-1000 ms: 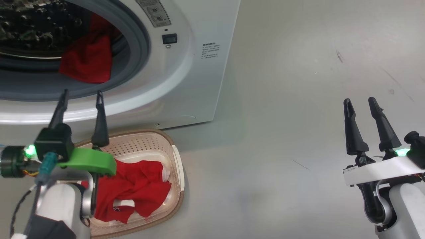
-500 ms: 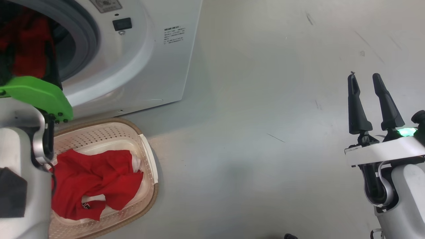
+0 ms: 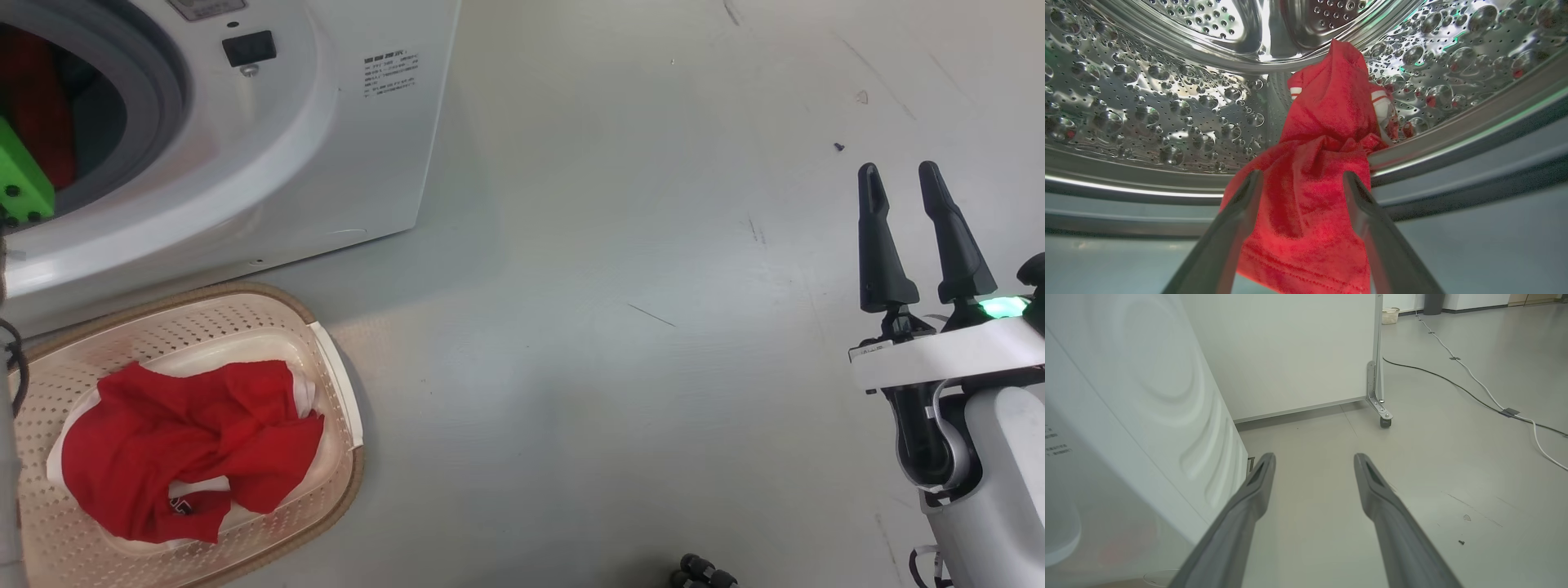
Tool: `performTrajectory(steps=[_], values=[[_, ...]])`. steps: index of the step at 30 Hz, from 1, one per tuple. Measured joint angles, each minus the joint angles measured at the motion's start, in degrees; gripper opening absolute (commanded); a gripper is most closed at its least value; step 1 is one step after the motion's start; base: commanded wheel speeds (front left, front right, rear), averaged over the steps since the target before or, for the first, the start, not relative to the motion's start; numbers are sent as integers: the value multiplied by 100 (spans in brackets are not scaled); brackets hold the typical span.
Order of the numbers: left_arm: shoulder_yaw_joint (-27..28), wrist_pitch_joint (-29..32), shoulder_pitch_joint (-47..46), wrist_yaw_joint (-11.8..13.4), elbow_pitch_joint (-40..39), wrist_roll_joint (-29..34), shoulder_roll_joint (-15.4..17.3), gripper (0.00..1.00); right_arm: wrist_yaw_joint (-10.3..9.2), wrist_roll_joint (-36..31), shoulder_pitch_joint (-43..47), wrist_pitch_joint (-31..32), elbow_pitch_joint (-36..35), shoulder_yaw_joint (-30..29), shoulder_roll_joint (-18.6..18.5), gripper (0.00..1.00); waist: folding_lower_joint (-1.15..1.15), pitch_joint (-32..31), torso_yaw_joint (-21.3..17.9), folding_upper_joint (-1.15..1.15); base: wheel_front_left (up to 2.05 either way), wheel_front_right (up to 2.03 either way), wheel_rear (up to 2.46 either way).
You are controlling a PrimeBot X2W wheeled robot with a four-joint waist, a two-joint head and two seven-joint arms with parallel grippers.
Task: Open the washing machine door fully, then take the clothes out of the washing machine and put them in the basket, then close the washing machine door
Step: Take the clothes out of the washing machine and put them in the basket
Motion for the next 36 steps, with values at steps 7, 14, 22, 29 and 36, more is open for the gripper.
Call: performTrajectory(steps=[7,14,22,29,36], values=[[31,325,-244,-85,302,-63,108,100,0,0,-20,0,37,3,-1,100,0,34,-53,0,0,0,0],[-68,466,-332,-140,528,-97,53,100,0,0,-49,0,55,15,-1,100,0,46,-94,0,0,0,0],[-58,584,-452,-138,726,-135,33,100,0,1,-155,0,53,81,-2,100,0,94,-141,0,0,0,0],[-56,581,-595,-130,902,-109,75,100,0,2,-158,0,66,74,-1,100,0,154,-220,0,0,0,0],[-57,565,-692,-93,1049,1,176,100,0,8,-176,0,89,107,20,100,0,196,-307,0,0,0,0]])
